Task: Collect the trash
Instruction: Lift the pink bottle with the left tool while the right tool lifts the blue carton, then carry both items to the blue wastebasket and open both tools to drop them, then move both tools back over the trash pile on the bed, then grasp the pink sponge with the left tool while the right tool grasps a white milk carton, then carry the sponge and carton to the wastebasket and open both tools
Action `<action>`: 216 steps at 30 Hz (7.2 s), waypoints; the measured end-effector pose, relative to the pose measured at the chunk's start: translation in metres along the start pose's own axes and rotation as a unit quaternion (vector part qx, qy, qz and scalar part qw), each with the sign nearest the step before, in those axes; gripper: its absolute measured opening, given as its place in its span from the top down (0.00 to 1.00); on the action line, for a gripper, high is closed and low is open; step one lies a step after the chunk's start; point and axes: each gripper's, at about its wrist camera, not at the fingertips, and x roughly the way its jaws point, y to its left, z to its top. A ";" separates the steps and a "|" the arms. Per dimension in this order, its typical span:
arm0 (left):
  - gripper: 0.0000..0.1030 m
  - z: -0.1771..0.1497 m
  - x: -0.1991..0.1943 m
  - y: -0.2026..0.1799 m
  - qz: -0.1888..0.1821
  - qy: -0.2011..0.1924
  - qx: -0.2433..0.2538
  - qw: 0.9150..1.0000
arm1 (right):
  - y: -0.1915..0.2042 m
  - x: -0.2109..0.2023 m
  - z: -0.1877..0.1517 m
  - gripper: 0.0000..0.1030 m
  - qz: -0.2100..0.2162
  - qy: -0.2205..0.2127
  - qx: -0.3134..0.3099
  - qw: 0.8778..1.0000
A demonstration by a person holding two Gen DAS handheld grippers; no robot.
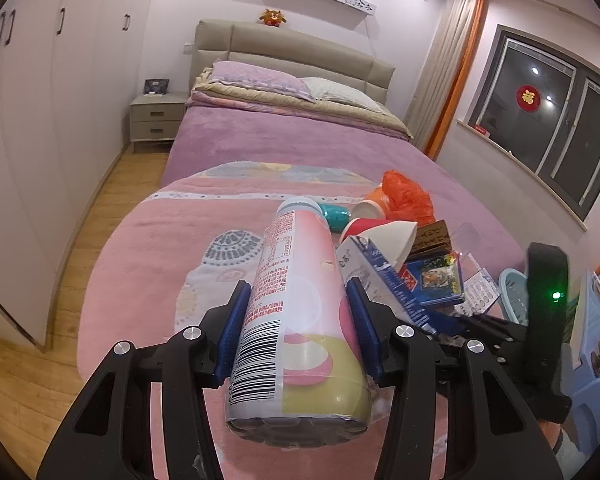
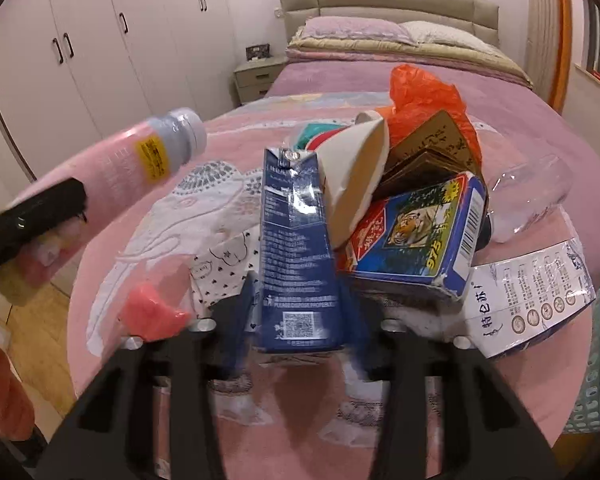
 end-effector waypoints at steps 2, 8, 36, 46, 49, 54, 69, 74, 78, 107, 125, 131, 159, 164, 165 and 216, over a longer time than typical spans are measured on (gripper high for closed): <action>0.54 0.001 -0.003 -0.006 -0.001 -0.003 0.004 1.000 | -0.005 -0.006 -0.002 0.66 0.011 -0.005 0.006 1.000; 0.54 0.007 -0.015 -0.028 -0.015 -0.026 0.012 0.999 | -0.017 -0.048 -0.018 0.66 0.037 -0.040 -0.006 0.999; 0.54 -0.027 0.144 -0.357 -0.246 0.109 0.165 0.949 | -0.331 -0.189 -0.112 0.66 -0.241 -0.108 0.293 0.919; 0.51 -0.056 0.209 -0.397 -0.243 0.158 0.172 0.942 | -0.383 -0.159 -0.125 0.64 -0.265 -0.068 0.337 0.901; 0.39 -0.058 0.206 -0.398 -0.240 0.152 0.177 0.942 | -0.397 -0.152 -0.129 0.60 -0.254 -0.060 0.348 0.900; 0.31 -0.055 0.187 -0.390 -0.238 0.130 0.188 0.944 | -0.398 -0.154 -0.138 0.58 -0.242 -0.069 0.354 0.901; 0.25 -0.019 0.079 -0.287 -0.219 0.021 0.143 0.965 | -0.305 -0.172 -0.089 0.50 -0.213 -0.146 0.249 0.933; 0.24 -0.009 0.046 -0.234 -0.185 -0.014 0.115 0.976 | -0.268 -0.174 -0.070 0.49 -0.192 -0.164 0.211 0.944; 0.23 -0.008 0.028 -0.183 -0.144 -0.026 0.088 0.985 | -0.235 -0.170 -0.055 0.48 -0.176 -0.170 0.177 0.953; 0.21 -0.077 0.033 0.008 0.030 0.085 -0.004 0.996 | -0.179 -0.036 -0.009 0.41 -0.033 -0.031 0.109 0.993; 0.23 -0.078 0.036 0.008 0.041 0.078 -0.011 0.996 | -0.086 -0.097 -0.066 0.25 0.014 -0.066 -0.052 0.996; 0.23 -0.078 0.042 0.004 0.048 0.084 -0.006 0.995 | -0.071 -0.069 -0.036 0.16 0.025 -0.052 -0.088 0.994; 0.60 -0.070 0.006 -0.051 -0.008 0.024 0.043 0.999 | -0.068 -0.070 -0.058 0.50 -0.012 -0.026 -0.069 0.997; 0.60 -0.059 0.005 -0.098 -0.047 0.004 0.076 0.996 | -0.098 -0.103 -0.058 0.50 -0.044 -0.063 -0.036 0.996; 0.60 -0.056 0.006 -0.108 -0.054 0.002 0.083 0.995 | -0.105 -0.109 -0.058 0.50 -0.050 -0.068 -0.030 0.996; 0.30 -0.049 0.182 -0.404 -0.202 0.092 0.222 0.949 | -0.413 -0.127 -0.107 0.32 -0.250 -0.069 0.278 0.925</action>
